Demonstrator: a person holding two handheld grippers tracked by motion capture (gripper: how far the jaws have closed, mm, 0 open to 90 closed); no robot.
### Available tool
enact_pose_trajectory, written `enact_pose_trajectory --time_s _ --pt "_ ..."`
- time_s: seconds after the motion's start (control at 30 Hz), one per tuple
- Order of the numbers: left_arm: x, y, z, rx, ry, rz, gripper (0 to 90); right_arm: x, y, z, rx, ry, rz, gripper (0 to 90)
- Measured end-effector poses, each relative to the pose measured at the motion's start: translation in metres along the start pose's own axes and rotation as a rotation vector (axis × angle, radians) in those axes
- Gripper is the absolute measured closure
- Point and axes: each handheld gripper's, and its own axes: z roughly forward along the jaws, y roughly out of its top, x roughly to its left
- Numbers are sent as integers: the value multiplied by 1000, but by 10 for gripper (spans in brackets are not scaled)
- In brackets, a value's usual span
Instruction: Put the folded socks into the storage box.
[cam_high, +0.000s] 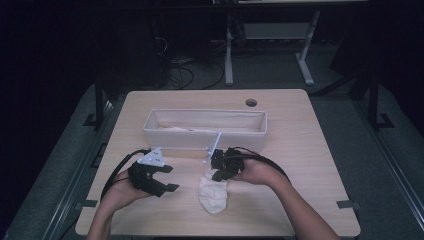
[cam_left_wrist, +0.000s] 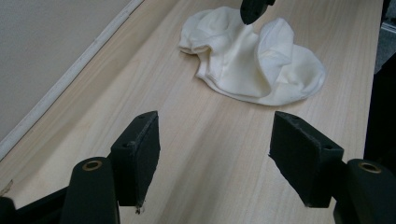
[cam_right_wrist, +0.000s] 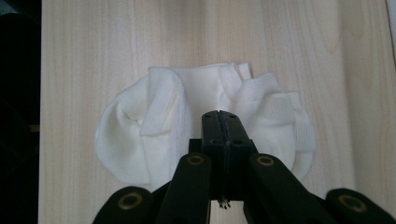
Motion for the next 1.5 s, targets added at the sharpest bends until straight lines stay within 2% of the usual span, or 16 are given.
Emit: enact_pose_trajectory --time_s 0.13,0.23,0.47,0.6,0.8,0.87,0.97,1.13,1.23,1.4,1.5 --pt "0 0 0 0 -4 -2 335 -2 2 6 17 20 2 894" --pt "0 -1 -1 -4 -12 -5 337 0 1 9 20 55 -2 894" --pt "-2 1 0 -1 -13 4 346 13 -3 5 10 102 -15 894" --pt "-3 2 1 2 -15 10 349 18 -9 10 16 111 -20 894" --pt "-4 3 2 2 -17 14 349 20 -17 25 57 112 -14 892" --pt "-3 3 2 2 -18 14 349 20 -18 25 61 103 -10 877" --pt "-3 3 1 1 -16 13 349 15 -18 16 15 75 13 857" --pt "-3 3 0 -4 -14 10 349 4 -12 5 -12 -33 36 805" --pt "-2 2 -1 0 -14 15 349 -3 -9 7 -21 -69 49 767" --pt "-2 2 -1 -6 -16 5 349 -7 -4 18 -17 -74 48 741" --pt "-2 1 -2 -6 -15 4 349 -11 -2 24 0 -67 52 797"
